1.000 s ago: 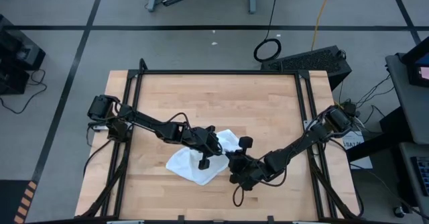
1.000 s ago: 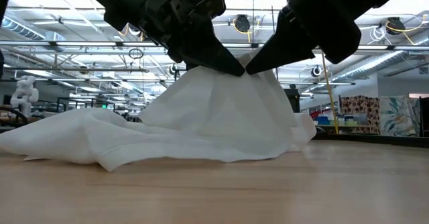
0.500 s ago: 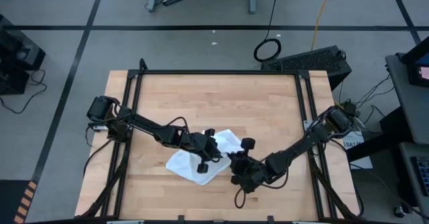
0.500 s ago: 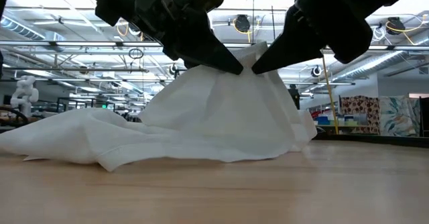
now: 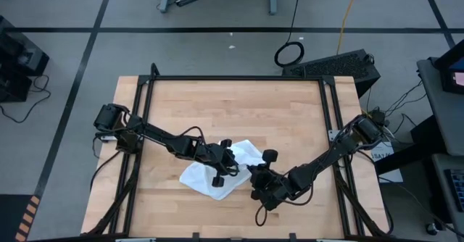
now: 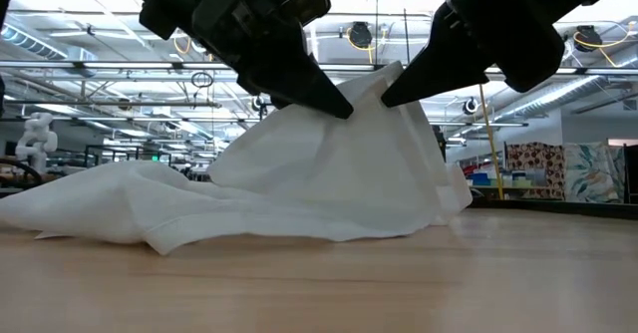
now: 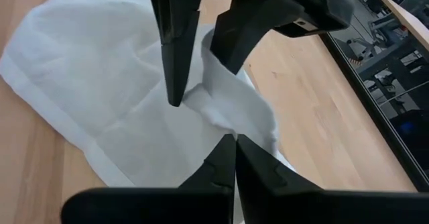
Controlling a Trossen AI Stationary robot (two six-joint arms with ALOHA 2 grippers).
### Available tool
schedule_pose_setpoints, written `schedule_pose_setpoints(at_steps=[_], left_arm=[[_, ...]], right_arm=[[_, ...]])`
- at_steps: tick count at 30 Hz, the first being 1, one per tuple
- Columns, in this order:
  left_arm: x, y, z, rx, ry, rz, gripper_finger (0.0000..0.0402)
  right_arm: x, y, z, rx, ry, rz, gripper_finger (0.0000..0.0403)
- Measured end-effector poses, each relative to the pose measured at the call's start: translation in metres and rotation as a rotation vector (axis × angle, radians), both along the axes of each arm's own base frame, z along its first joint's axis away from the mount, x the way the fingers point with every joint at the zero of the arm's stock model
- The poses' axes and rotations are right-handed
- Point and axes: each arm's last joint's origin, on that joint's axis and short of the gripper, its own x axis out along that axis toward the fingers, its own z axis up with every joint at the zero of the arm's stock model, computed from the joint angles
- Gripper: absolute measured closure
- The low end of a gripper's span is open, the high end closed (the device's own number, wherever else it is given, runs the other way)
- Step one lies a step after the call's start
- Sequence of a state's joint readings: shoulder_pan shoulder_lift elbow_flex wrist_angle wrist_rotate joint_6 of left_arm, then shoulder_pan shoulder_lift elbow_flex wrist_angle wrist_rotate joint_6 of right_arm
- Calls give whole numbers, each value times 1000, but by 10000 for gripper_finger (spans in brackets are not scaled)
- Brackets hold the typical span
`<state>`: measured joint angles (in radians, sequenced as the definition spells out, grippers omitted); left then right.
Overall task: Roll towel
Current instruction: Roll the white towel
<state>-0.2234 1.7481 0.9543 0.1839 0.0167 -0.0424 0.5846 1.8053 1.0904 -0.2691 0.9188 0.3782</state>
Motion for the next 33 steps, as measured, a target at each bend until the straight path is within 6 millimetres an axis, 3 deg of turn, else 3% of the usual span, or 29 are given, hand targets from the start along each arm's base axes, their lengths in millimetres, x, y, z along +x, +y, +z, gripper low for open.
schedule_pose_setpoints(at_steps=[33], left_arm=[[-1, 1, -1, 14, 14, 6, 303]], right_arm=[[-10, 0, 13, 11, -22, -24, 402]])
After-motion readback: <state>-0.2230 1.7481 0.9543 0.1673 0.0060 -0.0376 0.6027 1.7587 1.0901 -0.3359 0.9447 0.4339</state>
